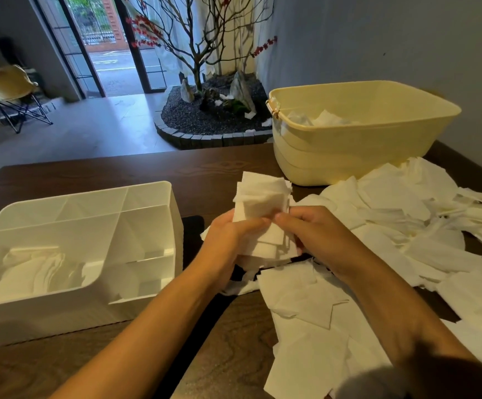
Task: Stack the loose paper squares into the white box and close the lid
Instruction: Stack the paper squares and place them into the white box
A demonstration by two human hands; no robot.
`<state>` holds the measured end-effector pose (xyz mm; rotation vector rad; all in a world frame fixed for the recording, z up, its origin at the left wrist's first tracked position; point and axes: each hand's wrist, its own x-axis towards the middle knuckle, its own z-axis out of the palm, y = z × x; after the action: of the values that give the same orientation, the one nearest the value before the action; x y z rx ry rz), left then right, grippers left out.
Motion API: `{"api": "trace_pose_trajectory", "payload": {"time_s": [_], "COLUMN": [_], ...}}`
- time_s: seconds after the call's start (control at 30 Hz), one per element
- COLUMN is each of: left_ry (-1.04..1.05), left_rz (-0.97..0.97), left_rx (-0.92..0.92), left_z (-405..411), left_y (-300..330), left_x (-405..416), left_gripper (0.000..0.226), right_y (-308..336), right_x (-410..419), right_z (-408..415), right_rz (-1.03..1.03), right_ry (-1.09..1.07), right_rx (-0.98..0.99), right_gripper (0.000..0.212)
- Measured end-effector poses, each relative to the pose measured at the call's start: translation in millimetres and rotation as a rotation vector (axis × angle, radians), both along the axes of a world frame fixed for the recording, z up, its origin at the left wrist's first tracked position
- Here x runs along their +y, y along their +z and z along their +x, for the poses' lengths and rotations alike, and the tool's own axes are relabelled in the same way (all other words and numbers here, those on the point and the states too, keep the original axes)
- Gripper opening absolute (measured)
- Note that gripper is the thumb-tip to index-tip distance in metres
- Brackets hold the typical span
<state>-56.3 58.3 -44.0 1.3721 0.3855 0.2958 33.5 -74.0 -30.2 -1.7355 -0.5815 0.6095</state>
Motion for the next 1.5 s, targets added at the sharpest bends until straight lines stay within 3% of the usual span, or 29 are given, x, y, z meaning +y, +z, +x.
{"api": "trace_pose_trajectory", "payload": {"time_s": [0.07, 0.17, 0.3, 0.43, 0.6, 0.77, 0.87, 0.93, 1.03, 1.1, 1.3, 1.5], "left_ry": [0.116, 0.245, 0.296, 0.278, 0.247, 0.443, 0.520, 0.579, 0.649, 0.676, 0.678, 0.675], "left_rz": [-0.130, -0.172, -0.158, -0.116, -0.068, -0.195, -0.222, -0.166, -0.094, -0.050, -0.039, -0.074], "left_rx": [-0.054, -0.015, 0.012, -0.001, 0.003, -0.068, -0.113, -0.120, -0.144, -0.136, -0.126, -0.125], "left_z": [1.1, 4.7, 8.3, 7.9, 7.1, 7.2, 5.7, 5.6, 7.2, 7.9, 8.1, 8.3], "left_y": [-4.0, -11.7, -18.4, -19.1, -20.1, -22.6, -20.0, -19.5, -19.5, -18.3, -19.5, -19.5], "left_x": [-0.3, 3.7, 5.1, 6.5, 4.7, 4.6, 5.2, 5.9, 8.3, 10.1, 8.6, 8.3], "left_gripper": [0.026, 0.022, 0.035, 0.046, 0.037, 0.034, 0.042, 0.038, 0.030, 0.029, 0.021, 0.024], "right_y": [-5.7, -22.4, -34.7, -33.2, -27.4, -14.5, -8.5, -12.6, -24.8, -26.4, -22.5, -15.4], "right_x": [4.0, 10.0, 18.6, 19.3, 6.2, -4.3, -2.3, 3.3, 16.1, 22.7, 12.2, 5.9], "right_z": [4.6, 16.4, 15.3, 16.9, 24.3, 24.4, 10.0, -4.0, -14.6, -16.1, -2.6, 6.7], "right_rz": [0.010, -0.207, -0.618, -0.786, -0.618, -0.215, -0.187, -0.268, -0.548, -0.624, -0.345, -0.086], "right_ry": [-0.140, -0.377, -0.315, -0.272, -0.292, -0.363, -0.238, -0.098, 0.052, 0.057, -0.096, -0.268], "right_rx": [-0.025, -0.332, -0.565, -0.637, -0.579, -0.524, -0.524, -0.474, -0.579, -0.651, -0.517, -0.649], "right_gripper": [0.035, 0.030, 0.054, 0.049, 0.031, 0.012, 0.007, 0.016, 0.061, 0.066, 0.023, 0.016]}}
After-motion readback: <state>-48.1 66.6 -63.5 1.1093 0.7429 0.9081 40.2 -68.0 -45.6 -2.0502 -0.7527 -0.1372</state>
